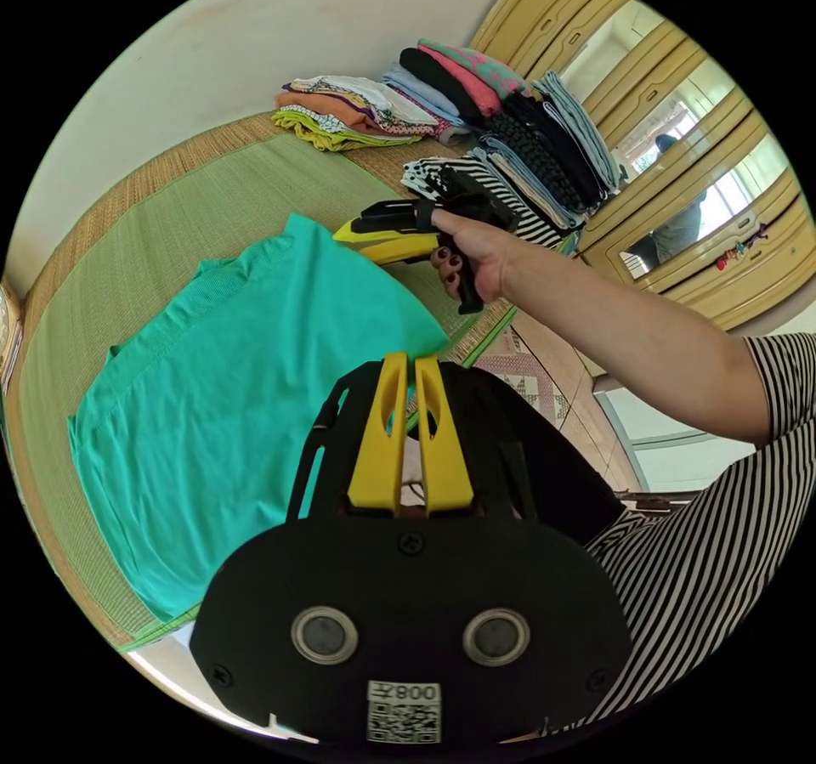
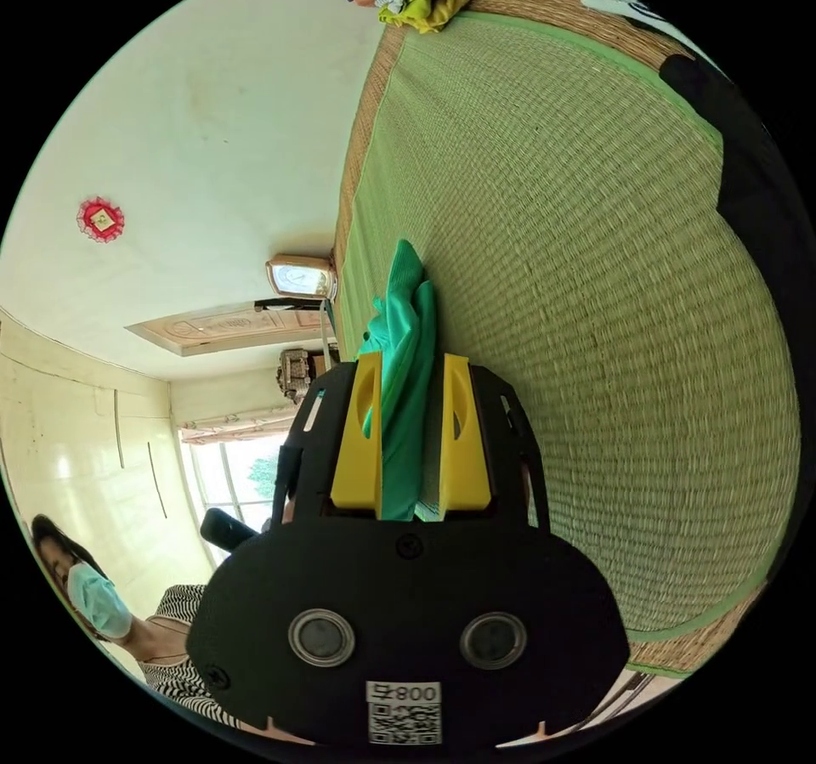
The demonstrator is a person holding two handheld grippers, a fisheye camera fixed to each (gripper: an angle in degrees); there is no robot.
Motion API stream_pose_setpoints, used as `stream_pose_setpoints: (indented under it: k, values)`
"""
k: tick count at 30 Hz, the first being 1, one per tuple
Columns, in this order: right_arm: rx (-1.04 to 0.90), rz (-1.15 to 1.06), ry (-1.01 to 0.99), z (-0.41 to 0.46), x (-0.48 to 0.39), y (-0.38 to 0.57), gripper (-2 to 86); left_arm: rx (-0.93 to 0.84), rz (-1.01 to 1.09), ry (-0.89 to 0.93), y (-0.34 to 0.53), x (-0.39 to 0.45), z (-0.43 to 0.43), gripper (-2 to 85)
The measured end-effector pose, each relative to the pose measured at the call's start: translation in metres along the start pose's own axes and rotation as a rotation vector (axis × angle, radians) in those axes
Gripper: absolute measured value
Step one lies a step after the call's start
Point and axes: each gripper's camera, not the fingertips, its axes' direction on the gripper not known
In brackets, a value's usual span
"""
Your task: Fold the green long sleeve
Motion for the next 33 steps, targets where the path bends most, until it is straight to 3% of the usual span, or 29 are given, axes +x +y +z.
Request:
stream_pose_setpoints:
  k: [18, 28, 33]
  values:
    - [-0.014, -0.001, 0.055, 0.08, -0.043, -0.033, 2.0, 0.039, -0.025, 0.118, 0.077, -0.073, 0.004, 1.2]
    - [0.057, -0.133, 0.024, 0.143, -0.147, -0.008, 1.8, 0.255, -0.177, 0.214, 0.209, -0.178, -0.065, 1.1]
    - [0.012, -0.271, 0.036, 0.227, -0.231, 0.001, 1.9, 0.409, -0.344, 0.261, 0.305, -0.249, -0.103, 1.1]
